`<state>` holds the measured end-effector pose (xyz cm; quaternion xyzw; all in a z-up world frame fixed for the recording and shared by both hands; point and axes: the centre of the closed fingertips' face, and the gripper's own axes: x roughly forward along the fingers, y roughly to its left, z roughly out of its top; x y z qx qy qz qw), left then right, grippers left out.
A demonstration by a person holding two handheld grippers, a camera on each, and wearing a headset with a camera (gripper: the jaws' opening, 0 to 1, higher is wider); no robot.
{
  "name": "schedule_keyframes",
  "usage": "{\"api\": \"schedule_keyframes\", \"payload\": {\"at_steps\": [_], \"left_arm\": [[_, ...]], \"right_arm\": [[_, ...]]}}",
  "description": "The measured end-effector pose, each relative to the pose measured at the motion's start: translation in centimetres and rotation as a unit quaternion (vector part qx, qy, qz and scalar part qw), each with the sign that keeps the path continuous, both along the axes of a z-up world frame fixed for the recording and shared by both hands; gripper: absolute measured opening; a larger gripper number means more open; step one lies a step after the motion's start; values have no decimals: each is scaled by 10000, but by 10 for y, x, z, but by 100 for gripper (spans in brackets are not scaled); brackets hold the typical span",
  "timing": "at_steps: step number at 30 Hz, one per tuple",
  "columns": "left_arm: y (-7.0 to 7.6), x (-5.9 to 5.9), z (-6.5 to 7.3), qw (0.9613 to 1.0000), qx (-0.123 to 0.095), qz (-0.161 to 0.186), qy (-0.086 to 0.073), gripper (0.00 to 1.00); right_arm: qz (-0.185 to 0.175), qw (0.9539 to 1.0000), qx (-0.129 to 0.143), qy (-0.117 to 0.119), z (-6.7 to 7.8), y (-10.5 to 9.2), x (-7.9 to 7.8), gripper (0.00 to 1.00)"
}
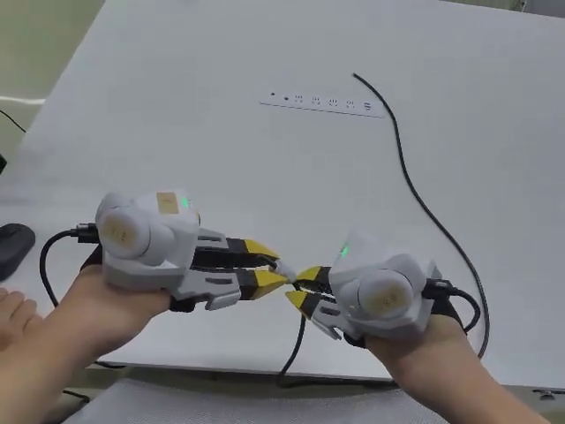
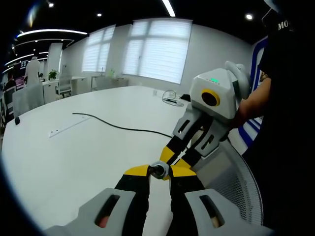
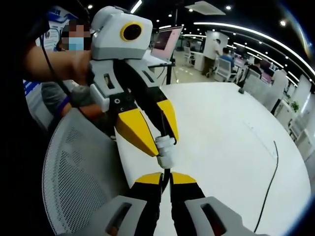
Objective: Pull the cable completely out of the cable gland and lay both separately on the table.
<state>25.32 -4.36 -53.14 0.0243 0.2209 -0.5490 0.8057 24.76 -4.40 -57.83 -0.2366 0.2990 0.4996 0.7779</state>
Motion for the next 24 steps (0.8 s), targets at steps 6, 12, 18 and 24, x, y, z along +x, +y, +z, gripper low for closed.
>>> {"api": "schedule_keyframes", "payload": {"at_steps": [6, 12, 18, 24], "left_arm": [[1, -2, -1, 10000, 7, -10, 11, 15], [-1, -2, -1, 10000, -20, -3, 33, 15], [-1, 1, 3, 10000, -83, 28, -2, 15], [1, 2, 3, 10000, -88, 34, 0, 15]], "right_arm": [[-159, 9996, 141, 171, 0, -1, -1, 0], [-331, 9990, 167, 267, -2, -4, 0, 0], [-590, 9971, 161, 461, -9, -13, 2, 0], [-810, 9943, 167, 676, -17, -22, 1, 0]]}}
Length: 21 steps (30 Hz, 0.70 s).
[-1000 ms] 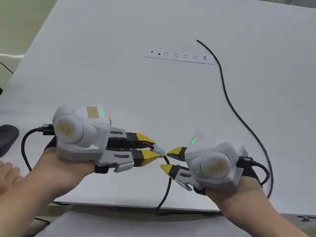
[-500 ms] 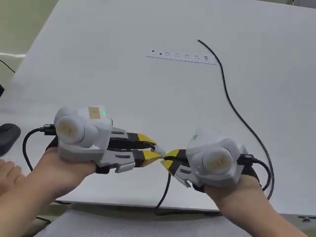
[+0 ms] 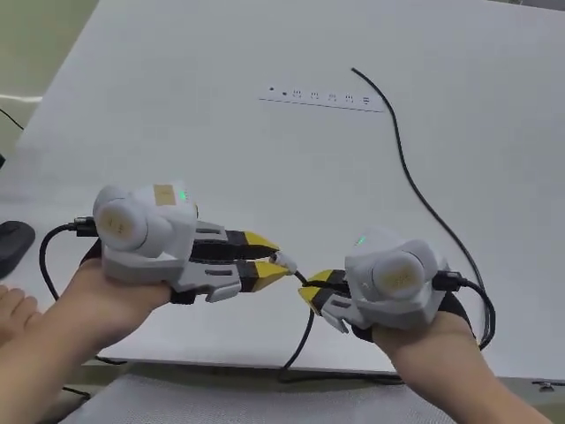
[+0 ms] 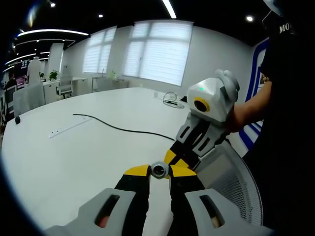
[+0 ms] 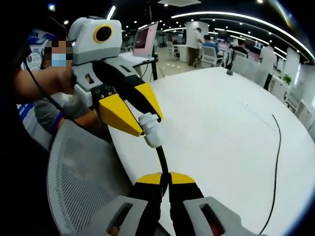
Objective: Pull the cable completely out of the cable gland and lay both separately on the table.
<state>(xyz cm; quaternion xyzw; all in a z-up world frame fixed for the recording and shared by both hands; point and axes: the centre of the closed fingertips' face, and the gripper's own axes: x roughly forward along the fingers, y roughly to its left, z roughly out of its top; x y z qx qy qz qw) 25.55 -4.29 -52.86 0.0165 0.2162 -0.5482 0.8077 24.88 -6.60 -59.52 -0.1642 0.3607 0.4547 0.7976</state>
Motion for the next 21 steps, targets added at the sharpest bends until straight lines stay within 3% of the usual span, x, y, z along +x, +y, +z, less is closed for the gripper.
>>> {"api": "schedule_keyframes", "payload": {"at_steps": [21], "left_arm": [[7, 2, -6, 10000, 31, 13, 31, 15]], "right_arm": [[-288, 9987, -115, 404, -25, -25, -10, 0]]}}
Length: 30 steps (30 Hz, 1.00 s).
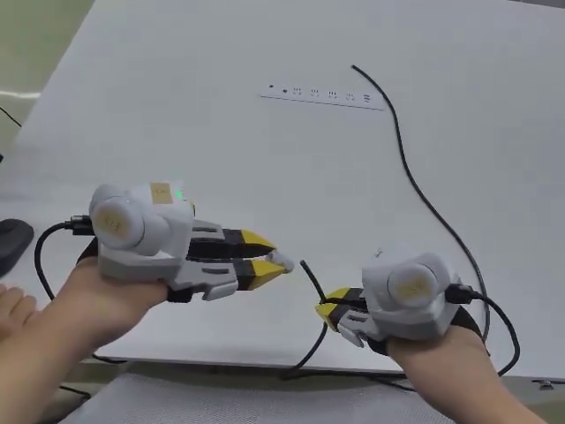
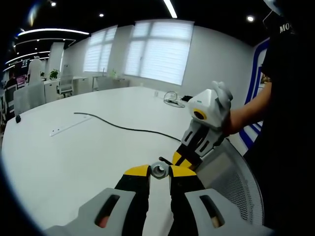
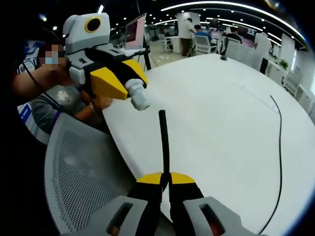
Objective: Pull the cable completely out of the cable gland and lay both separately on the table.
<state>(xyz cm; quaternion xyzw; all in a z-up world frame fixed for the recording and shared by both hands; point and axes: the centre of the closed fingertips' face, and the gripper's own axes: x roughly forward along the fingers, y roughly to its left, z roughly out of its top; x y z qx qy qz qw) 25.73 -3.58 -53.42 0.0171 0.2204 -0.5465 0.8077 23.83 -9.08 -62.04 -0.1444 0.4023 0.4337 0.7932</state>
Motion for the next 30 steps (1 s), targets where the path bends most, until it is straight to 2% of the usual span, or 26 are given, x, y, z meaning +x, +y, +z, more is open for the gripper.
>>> {"api": "schedule_keyframes", "payload": {"at_steps": [9, 11, 12, 15, 19, 23, 26, 30], "left_arm": [[0, -3, -2, 10000, 29, -29, 15, 15], [0, -4, -3, 10000, 51, -43, 9, 15], [0, -4, -4, 10000, 51, -46, 12, 15], [1, -6, -5, 10000, 33, -38, 31, 15], [3, -8, -10, 10000, 67, -29, 47, 15], [4, -9, -11, 10000, 9, -4, 84, 15], [7, -9, -15, 9999, 29, 25, 92, 15], [10, -10, -18, 9999, 23, 71, 111, 15]], "right_arm": [[-2, 10000, 54, -33, 8, 7, 2, 0], [-203, 9987, 463, 88, 19, 15, 3, 0], [-260, 9980, 574, 58, 26, 16, 8, 0], [-156, 9984, 540, -70, 36, 18, 12, 0], [-123, 9979, 614, -157, 47, 23, 18, 0], [-101, 9974, 682, -207, 58, 29, 25, 0], [35, 9978, 587, -303, 62, 33, 31, 0], [97, 9974, 603, -370, 73, 38, 43, 0]]}}
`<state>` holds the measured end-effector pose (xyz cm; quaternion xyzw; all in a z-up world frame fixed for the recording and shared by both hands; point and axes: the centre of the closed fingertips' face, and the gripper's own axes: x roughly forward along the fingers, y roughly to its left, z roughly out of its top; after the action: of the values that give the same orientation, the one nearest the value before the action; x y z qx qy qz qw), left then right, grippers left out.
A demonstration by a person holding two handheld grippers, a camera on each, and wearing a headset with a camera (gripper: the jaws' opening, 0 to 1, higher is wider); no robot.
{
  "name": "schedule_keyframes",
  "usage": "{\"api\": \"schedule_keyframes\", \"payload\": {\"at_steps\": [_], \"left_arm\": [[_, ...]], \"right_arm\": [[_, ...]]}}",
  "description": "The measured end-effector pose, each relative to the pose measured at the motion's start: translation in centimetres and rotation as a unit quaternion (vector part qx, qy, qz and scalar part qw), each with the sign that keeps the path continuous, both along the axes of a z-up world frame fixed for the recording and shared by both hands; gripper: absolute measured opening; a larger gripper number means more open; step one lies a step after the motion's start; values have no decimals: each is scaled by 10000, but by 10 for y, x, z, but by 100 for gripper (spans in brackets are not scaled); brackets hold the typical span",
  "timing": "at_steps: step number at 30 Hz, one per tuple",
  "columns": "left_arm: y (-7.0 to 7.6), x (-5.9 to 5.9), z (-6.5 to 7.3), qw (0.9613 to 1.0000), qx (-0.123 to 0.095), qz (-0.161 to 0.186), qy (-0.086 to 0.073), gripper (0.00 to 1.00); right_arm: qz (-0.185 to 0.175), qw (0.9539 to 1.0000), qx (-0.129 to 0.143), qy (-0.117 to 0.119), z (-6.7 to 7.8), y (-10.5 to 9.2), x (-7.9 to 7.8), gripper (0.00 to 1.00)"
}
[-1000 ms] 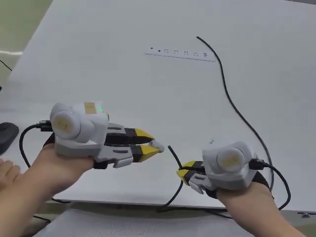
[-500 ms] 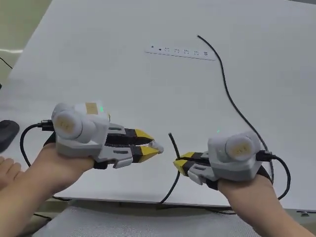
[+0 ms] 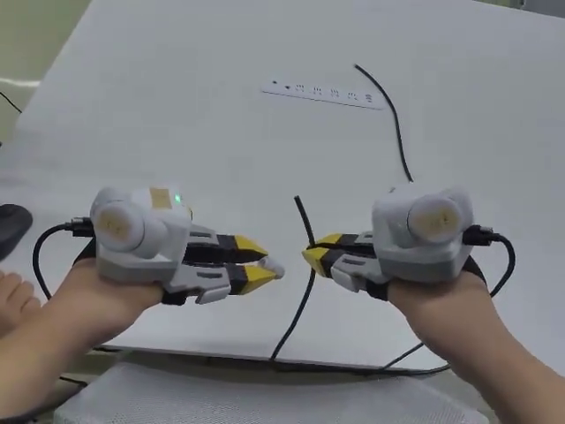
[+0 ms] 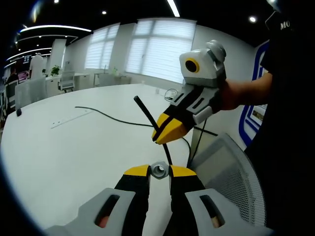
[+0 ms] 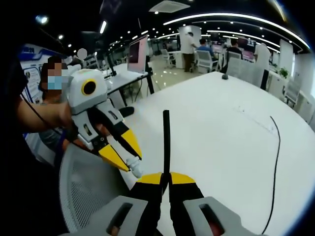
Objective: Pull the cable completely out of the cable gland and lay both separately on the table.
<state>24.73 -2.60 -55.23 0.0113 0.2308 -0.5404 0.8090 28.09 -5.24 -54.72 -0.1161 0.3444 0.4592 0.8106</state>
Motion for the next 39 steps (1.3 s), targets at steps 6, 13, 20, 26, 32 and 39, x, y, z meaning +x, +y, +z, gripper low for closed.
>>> {"api": "schedule_keyframes", "payload": {"at_steps": [6, 13, 20, 26, 32, 39], "left_arm": [[7, -3, -6, 10000, 14, 50, 5, 15], [15, -1, -16, 9999, 44, 114, -5, 15], [25, -3, -26, 9997, 66, 233, 31, 15], [37, -6, -35, 9994, 116, 334, 46, 15], [48, -9, -42, 9987, 86, 493, 130, 15], [55, -10, -54, 9978, 76, 608, 244, 15]], "right_arm": [[142, 9997, -156, -129, 11, 12, 17, 0], [313, 9983, -438, -205, 14, 26, 36, 0], [574, 9943, -804, -399, 11, 42, 47, 0], [658, 9921, -946, -487, 10, 58, 61, 0], [801, 9905, -1014, -469, 8, 81, 78, 0], [943, 9875, -1136, -558, 0, 106, 98, 0]]}}
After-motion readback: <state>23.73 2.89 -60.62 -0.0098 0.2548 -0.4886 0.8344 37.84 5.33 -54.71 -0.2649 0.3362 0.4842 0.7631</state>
